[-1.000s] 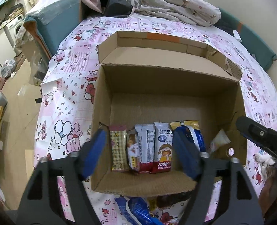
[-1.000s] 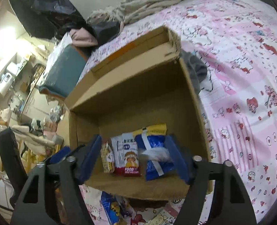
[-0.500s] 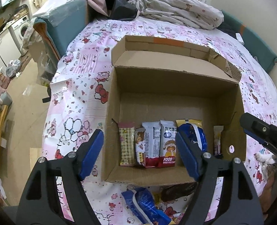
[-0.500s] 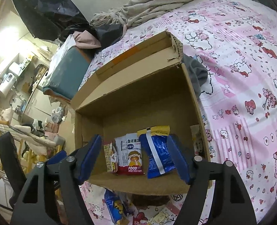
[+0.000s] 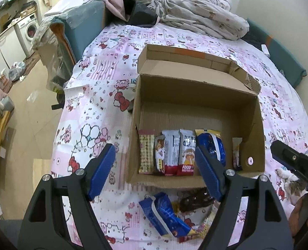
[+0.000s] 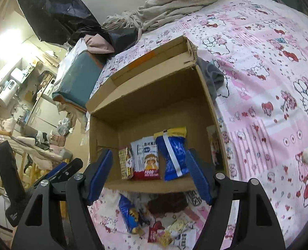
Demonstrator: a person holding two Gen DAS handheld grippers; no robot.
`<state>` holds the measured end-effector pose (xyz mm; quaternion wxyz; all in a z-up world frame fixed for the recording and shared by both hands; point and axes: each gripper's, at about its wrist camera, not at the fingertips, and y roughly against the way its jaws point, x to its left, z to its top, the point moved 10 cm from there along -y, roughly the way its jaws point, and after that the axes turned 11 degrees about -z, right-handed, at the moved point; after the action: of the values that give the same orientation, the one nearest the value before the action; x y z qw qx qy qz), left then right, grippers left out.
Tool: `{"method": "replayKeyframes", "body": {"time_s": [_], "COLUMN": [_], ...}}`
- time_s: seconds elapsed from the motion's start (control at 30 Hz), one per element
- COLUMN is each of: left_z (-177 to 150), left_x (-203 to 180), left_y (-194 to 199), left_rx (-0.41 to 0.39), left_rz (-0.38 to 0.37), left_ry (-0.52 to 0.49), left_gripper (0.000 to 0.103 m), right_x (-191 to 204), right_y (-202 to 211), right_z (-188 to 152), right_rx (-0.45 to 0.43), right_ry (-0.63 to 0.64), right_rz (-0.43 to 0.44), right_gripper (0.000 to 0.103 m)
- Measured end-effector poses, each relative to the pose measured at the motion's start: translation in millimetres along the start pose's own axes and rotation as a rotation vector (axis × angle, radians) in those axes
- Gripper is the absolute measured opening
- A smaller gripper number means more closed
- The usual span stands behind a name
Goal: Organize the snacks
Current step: 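Withdraw both open tools from the box toward the remaining snacks, then grasp blue chip bag with left tool while right tool grasps yellow cartoon packet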
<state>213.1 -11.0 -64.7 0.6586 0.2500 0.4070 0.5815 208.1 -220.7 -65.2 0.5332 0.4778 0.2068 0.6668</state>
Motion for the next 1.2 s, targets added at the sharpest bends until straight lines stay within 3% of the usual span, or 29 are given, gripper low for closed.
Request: {"method": "replayKeyframes", "body": {"time_s": [0.37, 0.6, 0.73, 0.83, 1.0, 1.07, 1.2], "left_z": [-38.7, -69.2, -82.8, -95.0, -127.4, -136.3, -149.6], "left_x": [14.1, 26.1, 33.3, 33.5, 14.2, 6.6, 6.9], "left_y": [17.1, 17.9, 13.2, 3.2, -32.1, -43.9, -65.2], "left_rx": [0.052, 0.089, 0.111, 0.141, 0.257, 0.263, 0.298], "left_rz": [-0.038, -0.032, -0.029, -0.037, -0.086, -0.101, -0.069], "left_ry": [0.030, 0.070, 0.102, 0.135, 0.198, 0.226, 0.266], "left_gripper": [0.076, 0.076, 0.076, 0.076, 0.076, 0.076, 0.076], "right_x": [-11.0, -36.4, -34.7, -34.0, -33.0, -33.2, -36.9], "right_y": [3.7, -19.3, -27.5, -31.6, -37.0, -36.8, -38.5], "right_z": [-50.1, -101.5, -110.8, -111.3, -116.2, -117.4, -120.9], "right_rx": [0.096, 0.259, 0.303, 0.308, 0.325, 0.325, 0.334], "right_ry": [-0.044, -0.110, -0.113, -0.108, -0.103, -0.099, -0.096], "right_rz": [0.002, -0.071, -0.079, -0.086, -0.091, -0.096, -0.111], "right_gripper": [0.076, 0.076, 0.076, 0.076, 0.076, 0.076, 0.076]}}
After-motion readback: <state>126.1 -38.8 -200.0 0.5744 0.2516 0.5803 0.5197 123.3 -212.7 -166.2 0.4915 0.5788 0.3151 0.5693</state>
